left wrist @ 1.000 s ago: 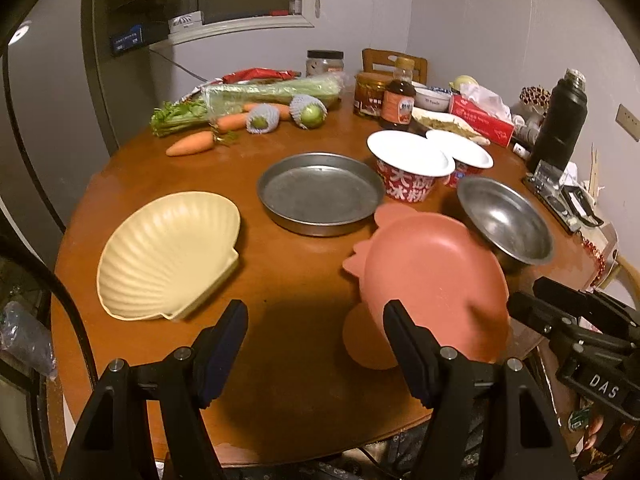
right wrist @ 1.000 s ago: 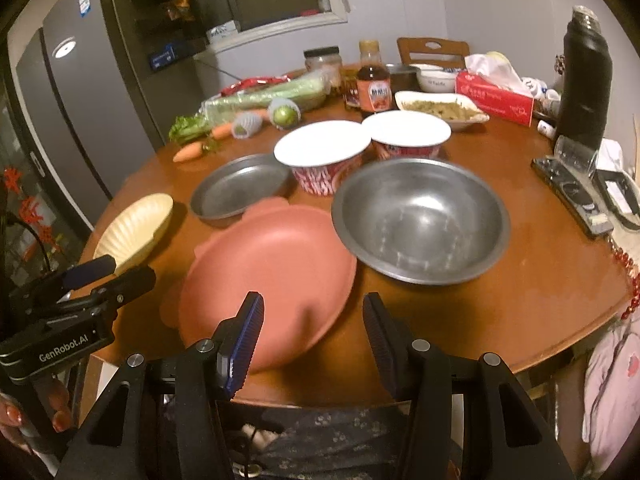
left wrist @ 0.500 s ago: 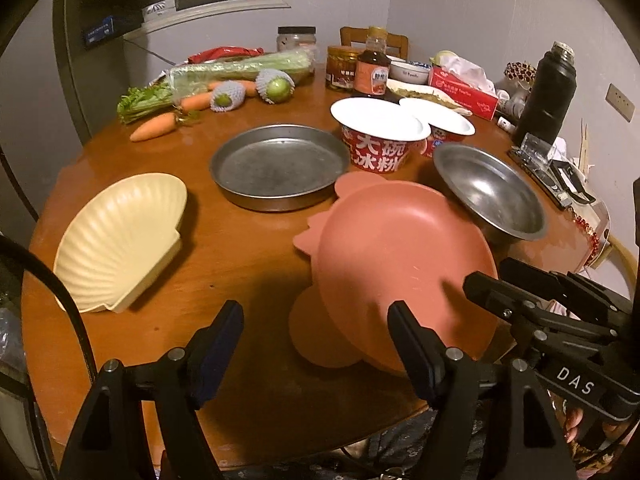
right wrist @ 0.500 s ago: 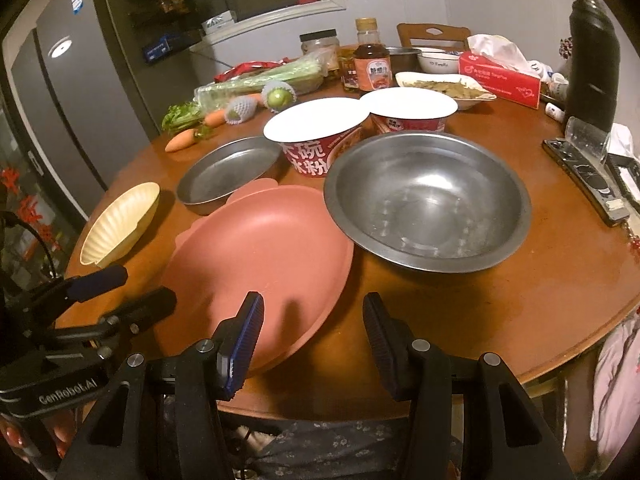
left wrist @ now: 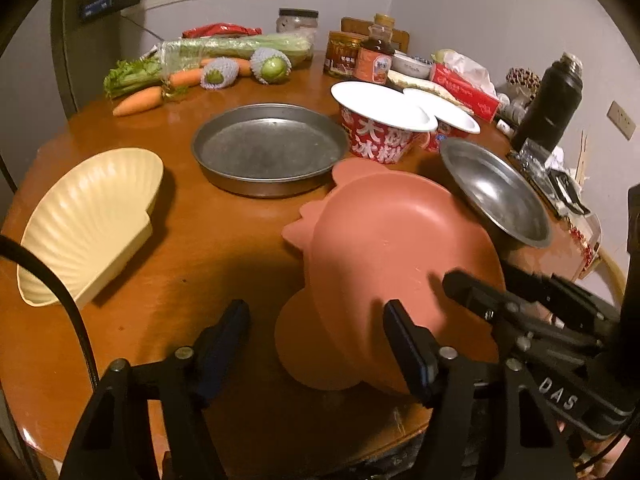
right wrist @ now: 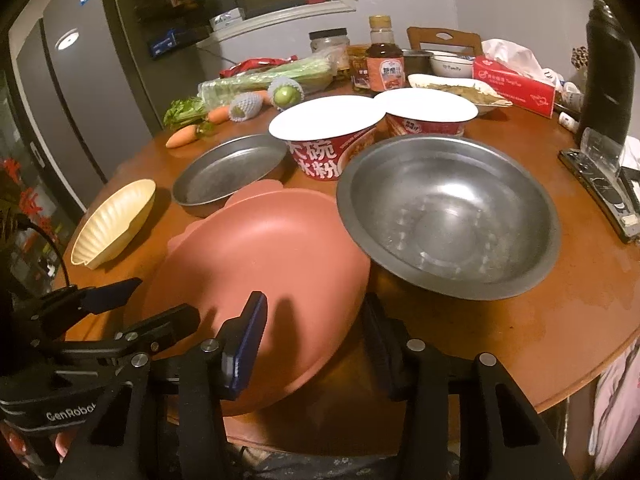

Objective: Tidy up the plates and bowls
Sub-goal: 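Grasp the pink animal-shaped plate rim with the left gripper and lift it, then carry the pink plate with the left gripper over the yellow bowl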

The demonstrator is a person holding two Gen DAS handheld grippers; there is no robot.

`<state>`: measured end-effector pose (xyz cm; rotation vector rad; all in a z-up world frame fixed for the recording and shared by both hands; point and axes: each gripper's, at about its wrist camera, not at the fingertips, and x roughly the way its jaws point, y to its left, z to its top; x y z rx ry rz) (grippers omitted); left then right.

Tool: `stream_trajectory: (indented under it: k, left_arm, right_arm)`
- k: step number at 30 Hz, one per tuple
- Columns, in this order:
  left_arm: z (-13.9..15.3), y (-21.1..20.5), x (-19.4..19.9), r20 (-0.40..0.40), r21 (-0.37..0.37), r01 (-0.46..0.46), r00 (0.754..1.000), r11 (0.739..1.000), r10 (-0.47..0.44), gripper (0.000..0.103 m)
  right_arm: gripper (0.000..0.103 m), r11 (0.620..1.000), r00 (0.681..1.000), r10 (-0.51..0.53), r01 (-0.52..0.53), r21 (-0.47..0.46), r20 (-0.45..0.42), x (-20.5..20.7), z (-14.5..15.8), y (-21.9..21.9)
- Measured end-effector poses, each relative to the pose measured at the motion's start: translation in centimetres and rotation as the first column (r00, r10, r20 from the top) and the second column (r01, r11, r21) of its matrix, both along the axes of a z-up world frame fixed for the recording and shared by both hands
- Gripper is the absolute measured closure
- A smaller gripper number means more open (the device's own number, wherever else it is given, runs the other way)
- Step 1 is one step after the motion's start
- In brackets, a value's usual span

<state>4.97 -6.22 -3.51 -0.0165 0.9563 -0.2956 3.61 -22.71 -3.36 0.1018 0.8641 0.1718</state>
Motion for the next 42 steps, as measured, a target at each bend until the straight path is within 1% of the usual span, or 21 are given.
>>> stream_trajectory:
  k: [1,2,5,6,10,21,27,33,42]
  left_arm:
    - [0.0,0.0,0.0,-0.001,-0.004,-0.001,1.0,1.0,0.001,0.045]
    - [0.1,0.1,0.0,0.001,-0.009,-0.002,1.0,1.0,0.002,0.046]
    - [0.1,0.2,0.0,0.006,-0.015,-0.003,1.0,1.0,0.003,0.06]
    - [0.1,0.1,-0.1,0.008,-0.012,-0.004,1.0,1.0,0.004,0.063]
    - [0.2,0.2,-0.3,0.026,0.012,-0.009,1.0,1.0,0.008,0.066]
    - [1.4,1.5,-1.6,0.068,0.028,-0.029,0.997,0.999,0.027,0.066]
    - [2.5,3.2,-2.6,0.097,0.021,-0.058,0.994,0.998,0.056,0.066]
    - [3.8,5.6,-3.2,0.132,0.022,-0.121,0.984,0.992,0.117,0.066]
    - [5.6,9.6,-3.7,0.182,0.006,-0.226,0.958,0.974,0.222,0.066]
  right_arm:
    - [0.054,1.0,1.0,0.005,-0.005,0.0,-0.003,0.0,-0.1,0.1]
    - [0.054,1.0,1.0,0.008,-0.008,-0.003,-0.005,0.1,-0.2,0.3]
    - [0.054,1.0,1.0,0.014,-0.014,-0.012,-0.005,0.1,-0.2,0.5]
    - [0.054,1.0,1.0,0.016,-0.016,-0.011,-0.005,0.1,-0.2,0.6]
    - [0.055,1.0,1.0,0.022,-0.022,-0.021,-0.007,-0.1,-0.3,0.9]
    - [0.055,0.998,0.998,0.058,-0.058,-0.032,0.004,-1.0,0.5,2.3]
    - [0.055,0.995,0.996,0.091,-0.09,-0.038,0.022,-1.6,1.6,3.7]
    - [0.055,0.989,0.989,0.141,-0.139,-0.058,0.047,-1.5,2.9,6.1]
    - [0.055,0.972,0.969,0.229,-0.221,-0.081,0.096,-1.0,5.1,10.5]
